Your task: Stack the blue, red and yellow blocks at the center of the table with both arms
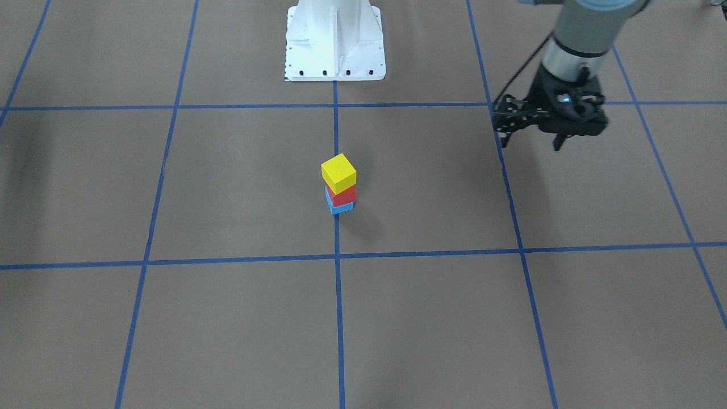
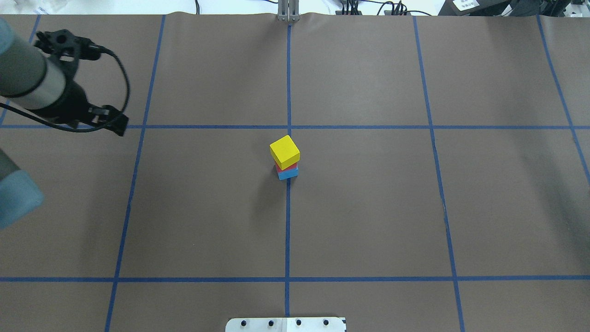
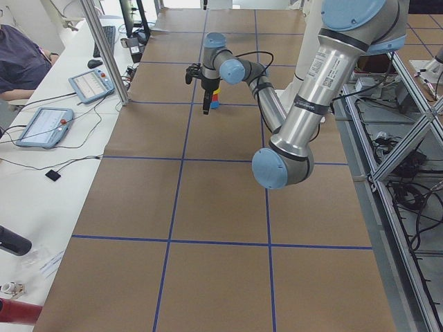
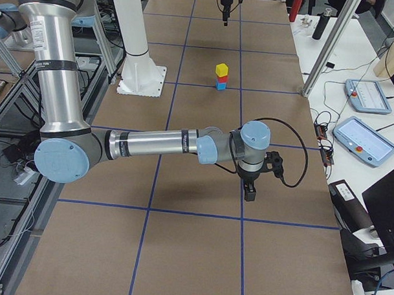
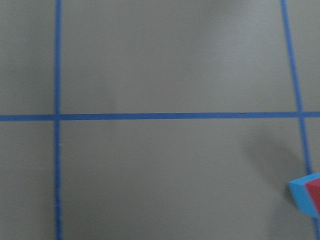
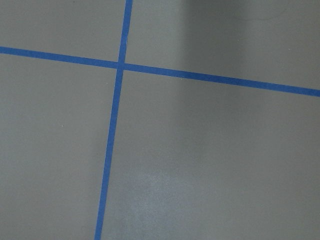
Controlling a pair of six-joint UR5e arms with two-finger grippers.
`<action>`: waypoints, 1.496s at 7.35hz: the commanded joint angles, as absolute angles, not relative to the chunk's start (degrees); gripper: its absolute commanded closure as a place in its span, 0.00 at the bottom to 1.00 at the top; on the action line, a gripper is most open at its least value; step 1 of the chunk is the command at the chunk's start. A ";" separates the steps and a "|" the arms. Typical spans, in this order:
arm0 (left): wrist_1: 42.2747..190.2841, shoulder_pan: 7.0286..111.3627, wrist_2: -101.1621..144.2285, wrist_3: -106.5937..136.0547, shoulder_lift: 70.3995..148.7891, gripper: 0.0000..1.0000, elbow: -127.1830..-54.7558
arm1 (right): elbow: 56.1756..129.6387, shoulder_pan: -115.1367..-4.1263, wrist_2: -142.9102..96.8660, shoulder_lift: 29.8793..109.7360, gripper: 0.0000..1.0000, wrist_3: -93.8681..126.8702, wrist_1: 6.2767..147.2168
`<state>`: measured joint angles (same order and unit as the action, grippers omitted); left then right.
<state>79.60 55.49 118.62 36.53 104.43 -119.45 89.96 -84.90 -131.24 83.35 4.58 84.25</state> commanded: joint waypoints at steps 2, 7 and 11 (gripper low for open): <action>83.23 82.19 133.82 -3.03 97.64 0.00 -100.90 | 87.56 -84.90 -130.87 83.14 0.01 4.84 84.20; 89.36 83.94 131.49 -10.46 94.04 0.00 -90.90 | 86.74 -89.36 -139.19 83.85 0.01 5.19 86.62; 89.39 85.86 131.83 -9.84 94.13 0.00 -91.05 | 93.68 -90.88 -138.70 85.42 0.01 4.92 97.73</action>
<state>89.75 85.05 131.65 -9.92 94.11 -90.92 92.01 -90.80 -139.56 84.47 5.06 96.01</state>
